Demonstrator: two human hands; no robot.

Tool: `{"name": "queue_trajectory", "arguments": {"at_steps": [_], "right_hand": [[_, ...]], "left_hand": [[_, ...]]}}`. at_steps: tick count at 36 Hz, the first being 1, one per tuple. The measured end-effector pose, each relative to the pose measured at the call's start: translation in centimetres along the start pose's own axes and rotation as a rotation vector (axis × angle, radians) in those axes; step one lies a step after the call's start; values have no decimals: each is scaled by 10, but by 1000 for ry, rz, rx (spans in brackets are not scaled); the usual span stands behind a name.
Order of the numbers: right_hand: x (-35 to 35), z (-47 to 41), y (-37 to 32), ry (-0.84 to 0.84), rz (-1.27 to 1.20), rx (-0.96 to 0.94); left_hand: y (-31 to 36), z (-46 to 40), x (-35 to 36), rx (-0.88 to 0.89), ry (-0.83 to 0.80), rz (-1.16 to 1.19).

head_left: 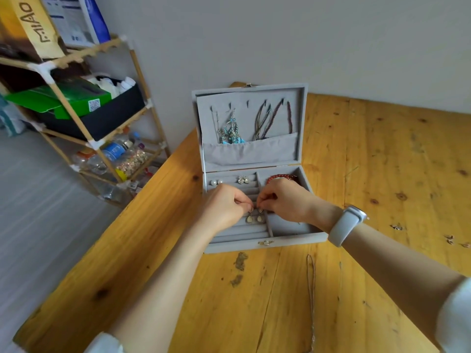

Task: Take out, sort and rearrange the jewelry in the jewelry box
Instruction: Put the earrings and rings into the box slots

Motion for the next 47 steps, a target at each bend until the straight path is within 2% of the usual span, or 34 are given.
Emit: {"name": "queue_trajectory", "arguments": {"at_steps": [7,16,20,27,36,42,47], "right_hand": [[-2,1,0,63,-12,14],[1,25,-5,242,30,20],[4,36,-7,258,73,31],[4,39,-14,248,166,53],[2,58,-4,325,-41,57],[-19,99,24,472,-112,96],[-21,140,70,493,-61,228]], "left_hand": [[-3,-2,-1,9,115,-55],[1,16,4,179,283,-214],[-2,28,10,190,305,-294],[-4,31,10,141,345,-296],[3,39,10,146,377,-164],[30,53,30,275,386,-86],[62,56,73,394,358,-77]]}}
Point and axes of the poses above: each hand's wrist, its own z-axis away from the middle knuckle, its own x-axis out of the palm, y = z × x, the point moved 6 cm from there along -z, towards the middle knuckle, and after that the axes turned 12 degrees about z, right-handed, at the moved point
